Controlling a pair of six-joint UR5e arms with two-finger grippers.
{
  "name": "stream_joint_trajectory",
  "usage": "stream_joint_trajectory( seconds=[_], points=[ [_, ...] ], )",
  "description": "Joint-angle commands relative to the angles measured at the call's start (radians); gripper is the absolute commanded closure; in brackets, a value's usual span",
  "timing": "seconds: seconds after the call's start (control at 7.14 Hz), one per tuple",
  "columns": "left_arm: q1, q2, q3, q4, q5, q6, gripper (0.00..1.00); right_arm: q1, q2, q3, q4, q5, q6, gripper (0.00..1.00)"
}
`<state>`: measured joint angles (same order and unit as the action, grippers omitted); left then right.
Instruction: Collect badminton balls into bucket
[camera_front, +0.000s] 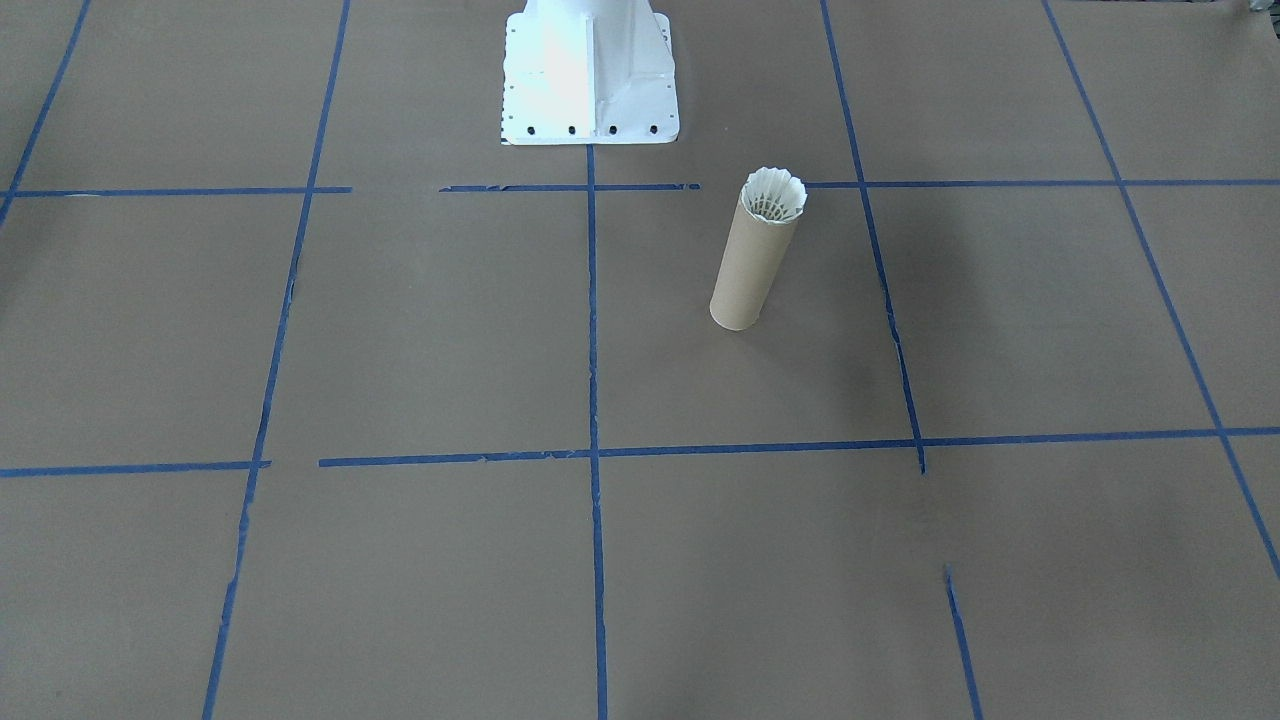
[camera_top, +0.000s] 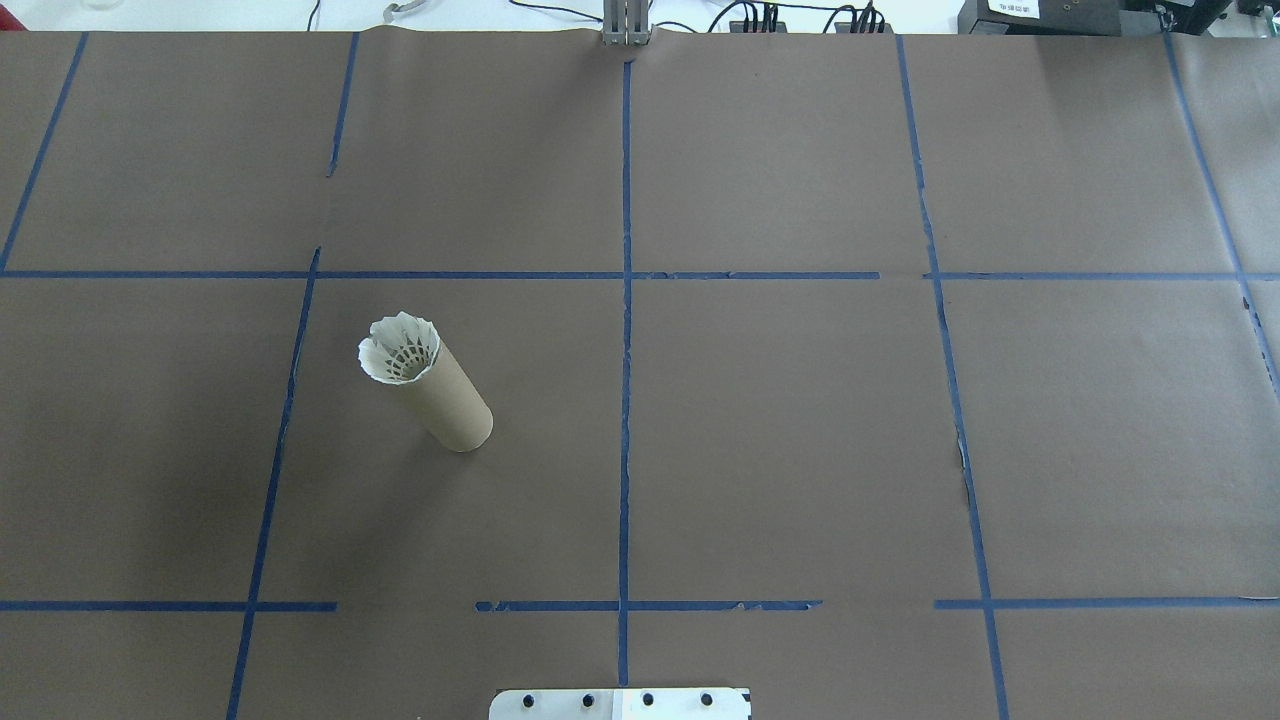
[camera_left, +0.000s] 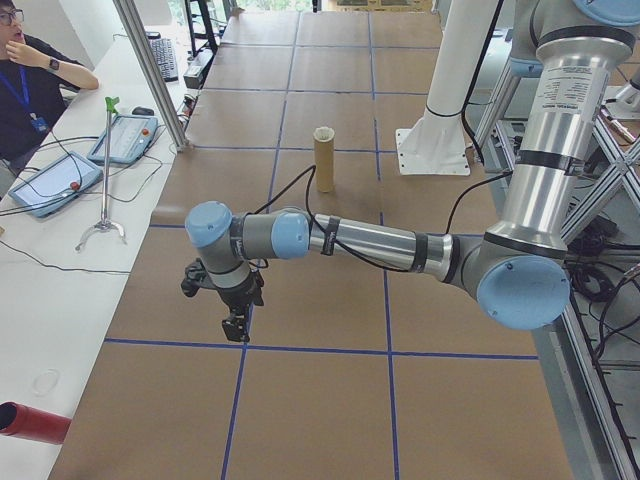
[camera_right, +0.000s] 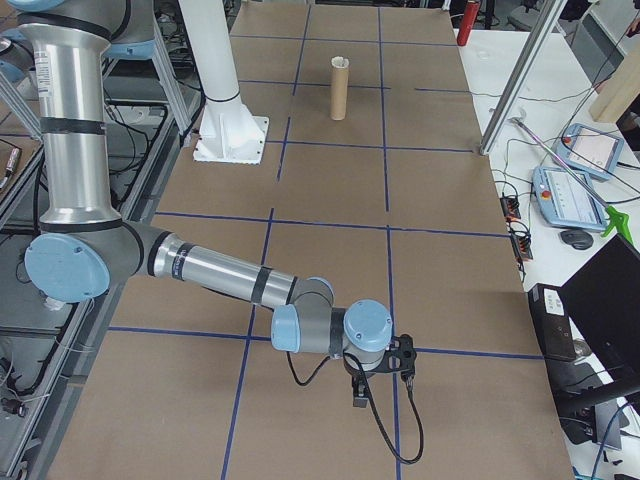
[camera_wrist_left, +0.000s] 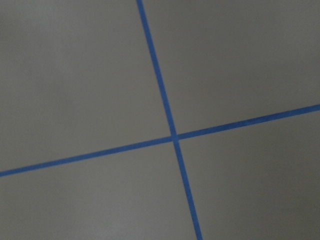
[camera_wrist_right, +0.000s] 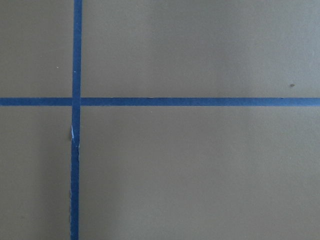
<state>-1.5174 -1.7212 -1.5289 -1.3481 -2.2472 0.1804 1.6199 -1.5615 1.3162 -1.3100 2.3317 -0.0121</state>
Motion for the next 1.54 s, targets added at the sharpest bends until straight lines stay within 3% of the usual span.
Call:
stream_joint_trajectory(
  seconds=[0.0, 0.14, 1.4],
  points=[
    [-0.015, 0.13, 0.007, -0.107, -0.159, 0.001, 0.0, 0.0, 0.0, 0.0, 0.0, 0.0, 0.001, 0.0],
    [-0.021, 0.162, 0.007, -0.19, -0.161, -0.007, 0.0, 0.0, 0.0, 0.0, 0.0, 0.0, 0.0, 0.0],
    [-0.084, 0.164, -0.066, -0.183, -0.143, -0.013, 0.0, 0.0, 0.0, 0.0, 0.0, 0.0, 0.0, 0.0]
  ],
)
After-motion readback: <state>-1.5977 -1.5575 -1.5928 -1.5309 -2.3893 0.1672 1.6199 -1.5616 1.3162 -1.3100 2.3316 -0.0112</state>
